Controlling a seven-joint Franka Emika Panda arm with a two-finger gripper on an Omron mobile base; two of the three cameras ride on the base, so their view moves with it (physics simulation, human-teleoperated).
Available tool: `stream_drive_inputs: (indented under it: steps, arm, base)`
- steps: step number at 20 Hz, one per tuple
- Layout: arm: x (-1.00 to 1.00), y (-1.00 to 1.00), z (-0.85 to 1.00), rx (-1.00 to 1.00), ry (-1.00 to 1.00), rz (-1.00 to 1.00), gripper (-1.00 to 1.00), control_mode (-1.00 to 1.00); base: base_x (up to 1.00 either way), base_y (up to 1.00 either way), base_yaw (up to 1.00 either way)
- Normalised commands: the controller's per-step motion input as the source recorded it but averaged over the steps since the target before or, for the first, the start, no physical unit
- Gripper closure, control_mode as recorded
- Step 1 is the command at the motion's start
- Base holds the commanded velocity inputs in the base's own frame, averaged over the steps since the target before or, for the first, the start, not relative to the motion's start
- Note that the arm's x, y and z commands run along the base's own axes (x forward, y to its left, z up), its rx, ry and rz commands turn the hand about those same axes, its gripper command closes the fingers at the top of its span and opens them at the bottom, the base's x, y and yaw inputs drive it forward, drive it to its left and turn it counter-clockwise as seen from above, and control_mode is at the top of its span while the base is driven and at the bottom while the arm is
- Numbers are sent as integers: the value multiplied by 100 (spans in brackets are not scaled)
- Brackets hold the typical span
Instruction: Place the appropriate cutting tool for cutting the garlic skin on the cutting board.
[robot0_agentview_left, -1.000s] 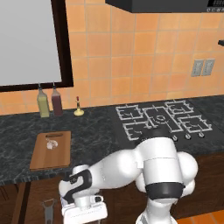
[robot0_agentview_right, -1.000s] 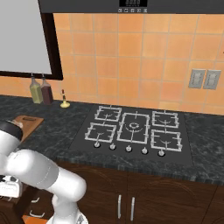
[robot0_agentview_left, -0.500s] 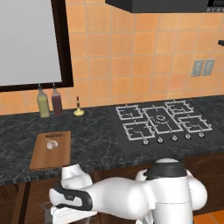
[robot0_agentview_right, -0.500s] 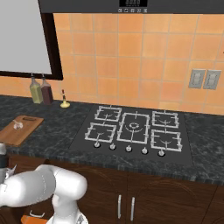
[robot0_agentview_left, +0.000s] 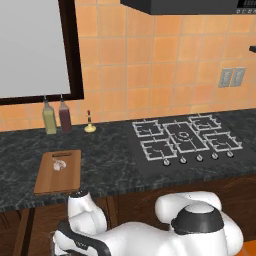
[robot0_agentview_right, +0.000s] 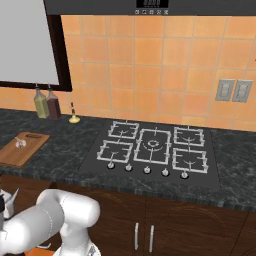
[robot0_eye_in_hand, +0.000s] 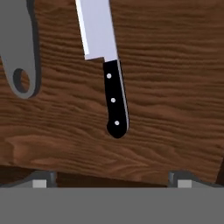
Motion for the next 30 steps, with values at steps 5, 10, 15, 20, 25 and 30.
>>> stream_drive_inputs:
  steps: [5, 10, 15, 20, 25, 30]
  arm:
    - [35, 16, -25, -1, 0, -14, -100, -100]
    - [25, 0, -23, -3, 0, -5, -100, -100]
    - [0, 2, -37, -7, 0, 0, -100, -100]
    - [0, 0, -22, -2, -2, 0, -100, -100]
    - [0, 11, -21, -2, -6, 0, -100, -100]
    - [0, 13, -26, -2, -5, 0, 100, -100]
  base:
    - [0, 0, 0]
    - [0, 0, 0]
    - [0, 0, 0]
    - [0, 0, 0]
    - [0, 0, 0]
    - [0, 0, 0]
